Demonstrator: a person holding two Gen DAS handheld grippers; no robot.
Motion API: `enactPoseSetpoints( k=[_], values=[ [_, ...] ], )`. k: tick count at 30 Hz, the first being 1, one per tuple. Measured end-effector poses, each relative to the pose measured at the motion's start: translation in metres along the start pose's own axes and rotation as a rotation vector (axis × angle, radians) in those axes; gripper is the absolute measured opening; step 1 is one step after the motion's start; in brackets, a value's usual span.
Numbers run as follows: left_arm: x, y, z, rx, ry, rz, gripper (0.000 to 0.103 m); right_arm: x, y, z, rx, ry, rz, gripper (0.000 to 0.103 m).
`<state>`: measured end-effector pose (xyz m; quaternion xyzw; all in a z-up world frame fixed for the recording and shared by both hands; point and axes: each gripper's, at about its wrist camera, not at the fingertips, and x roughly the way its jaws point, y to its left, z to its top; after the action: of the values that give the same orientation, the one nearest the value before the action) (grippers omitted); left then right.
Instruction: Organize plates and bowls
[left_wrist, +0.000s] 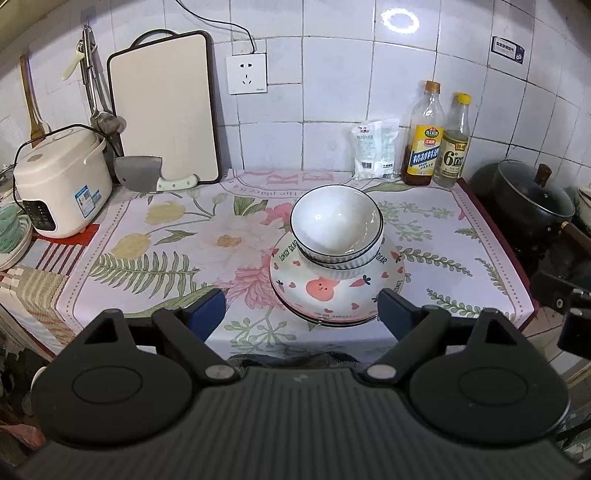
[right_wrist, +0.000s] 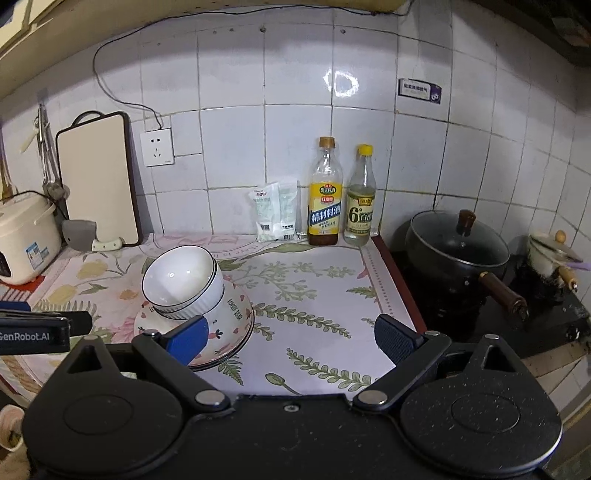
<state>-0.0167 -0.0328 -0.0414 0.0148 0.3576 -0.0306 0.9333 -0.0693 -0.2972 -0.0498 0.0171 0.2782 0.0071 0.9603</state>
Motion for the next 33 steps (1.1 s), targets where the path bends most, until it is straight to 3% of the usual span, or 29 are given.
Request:
enactPoseSetpoints(
  k=[8,15,33],
  values=[
    [0.003,0.0,-0.009,-0.016,-0.016,0.027,0.094,0.002,0.001,-0.003,-0.023,-0.001,-0.007,0.098],
    [0.006,0.004,-0.011,-0.051,-0.004,0.003,0.094,-0.001,0.005,-0.005,-0.044,-0.018,-0.01,0.098],
    [-0.009,-0.012,-0.007,0.033,0.0,0.006,0.094,-0.011,0.007,0.001,-0.057,-0.004,-0.013,0.098]
  ],
)
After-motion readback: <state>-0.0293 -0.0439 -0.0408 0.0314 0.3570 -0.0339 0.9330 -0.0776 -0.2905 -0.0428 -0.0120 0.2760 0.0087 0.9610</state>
